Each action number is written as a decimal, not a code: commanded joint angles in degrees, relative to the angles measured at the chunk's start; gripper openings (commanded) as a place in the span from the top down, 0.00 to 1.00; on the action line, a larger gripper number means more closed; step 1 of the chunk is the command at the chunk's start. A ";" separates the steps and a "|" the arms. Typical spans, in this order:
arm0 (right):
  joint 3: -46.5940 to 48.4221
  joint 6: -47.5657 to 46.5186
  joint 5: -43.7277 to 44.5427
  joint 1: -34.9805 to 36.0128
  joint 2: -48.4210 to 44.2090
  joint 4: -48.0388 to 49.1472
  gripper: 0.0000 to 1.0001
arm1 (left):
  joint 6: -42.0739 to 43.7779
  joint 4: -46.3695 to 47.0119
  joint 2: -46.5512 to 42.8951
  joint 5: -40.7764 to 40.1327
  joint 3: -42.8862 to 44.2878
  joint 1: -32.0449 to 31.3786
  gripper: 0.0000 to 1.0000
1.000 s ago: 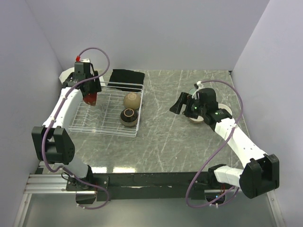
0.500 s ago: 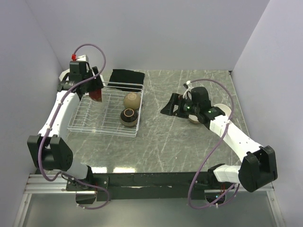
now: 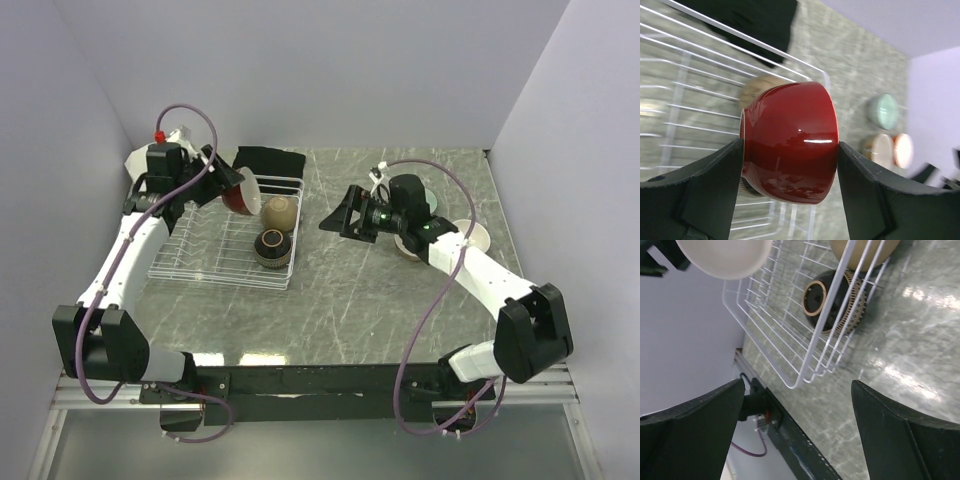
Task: Unload the bowls from the dish rack
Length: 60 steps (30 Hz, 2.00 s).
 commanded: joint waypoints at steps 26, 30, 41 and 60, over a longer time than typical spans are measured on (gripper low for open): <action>7.21 9.66 -2.71 0.54 10.82 8.56 0.60 | -19.83 28.02 -4.17 11.52 -9.98 -16.62 0.99; 6.95 8.51 -2.10 0.54 10.03 7.15 0.83 | -18.96 27.85 -4.34 11.25 -11.21 -17.50 0.99; 8.96 -1.59 8.35 -2.18 4.15 -12.26 1.00 | -7.36 18.01 -6.01 2.82 -9.72 -18.47 0.23; 15.21 -13.02 36.22 -20.72 3.17 -37.94 1.00 | 14.27 3.59 -14.89 -18.80 -13.23 -18.47 0.01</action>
